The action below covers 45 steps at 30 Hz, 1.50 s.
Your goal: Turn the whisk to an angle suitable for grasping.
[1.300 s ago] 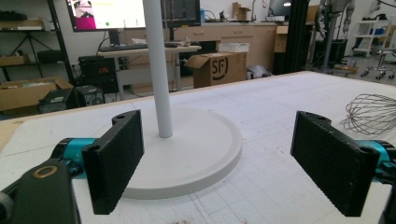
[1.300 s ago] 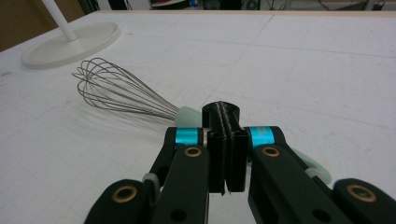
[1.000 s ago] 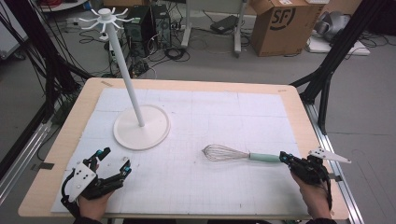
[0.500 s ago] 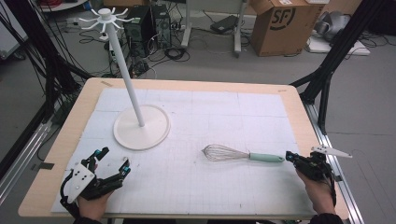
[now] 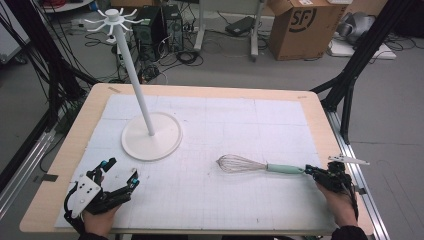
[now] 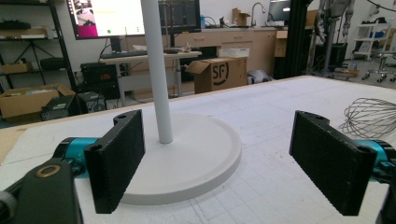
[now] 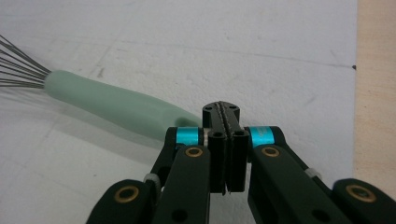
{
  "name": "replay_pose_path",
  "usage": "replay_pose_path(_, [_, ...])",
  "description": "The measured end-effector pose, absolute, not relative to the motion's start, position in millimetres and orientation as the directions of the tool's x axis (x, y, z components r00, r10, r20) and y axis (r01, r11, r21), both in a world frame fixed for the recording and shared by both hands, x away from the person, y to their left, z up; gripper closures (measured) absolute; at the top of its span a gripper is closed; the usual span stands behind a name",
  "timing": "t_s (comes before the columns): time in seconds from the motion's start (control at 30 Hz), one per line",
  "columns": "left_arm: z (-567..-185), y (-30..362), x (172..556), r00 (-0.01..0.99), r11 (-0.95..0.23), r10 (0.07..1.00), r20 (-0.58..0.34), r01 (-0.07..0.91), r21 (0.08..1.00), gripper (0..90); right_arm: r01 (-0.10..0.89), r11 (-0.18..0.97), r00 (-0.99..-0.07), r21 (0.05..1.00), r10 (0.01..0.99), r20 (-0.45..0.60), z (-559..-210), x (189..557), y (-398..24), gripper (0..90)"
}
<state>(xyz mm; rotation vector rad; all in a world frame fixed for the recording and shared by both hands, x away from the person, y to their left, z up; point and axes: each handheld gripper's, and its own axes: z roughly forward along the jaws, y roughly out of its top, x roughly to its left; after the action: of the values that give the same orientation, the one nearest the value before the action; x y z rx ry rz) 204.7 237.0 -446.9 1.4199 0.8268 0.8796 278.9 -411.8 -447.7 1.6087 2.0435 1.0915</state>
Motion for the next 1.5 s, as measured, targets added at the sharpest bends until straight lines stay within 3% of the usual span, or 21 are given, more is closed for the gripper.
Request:
replay_pose_path(0.73, [-447, 236, 204, 0.458, -0.039, 0.888, 0.041, -0.015, 0.999, 19.0, 0.697, 0.115, -0.312, 0.708, 0.937, 0.155, -453, 282, -404, 89.8])
replay_pose_path(1.5, [-446, 236, 204, 0.459, -0.033, 0.888, 0.038, -0.020, 0.999, 19.0, 0.669, 0.213, -0.403, 0.712, 0.909, 0.107, -453, 293, -357, 89.8])
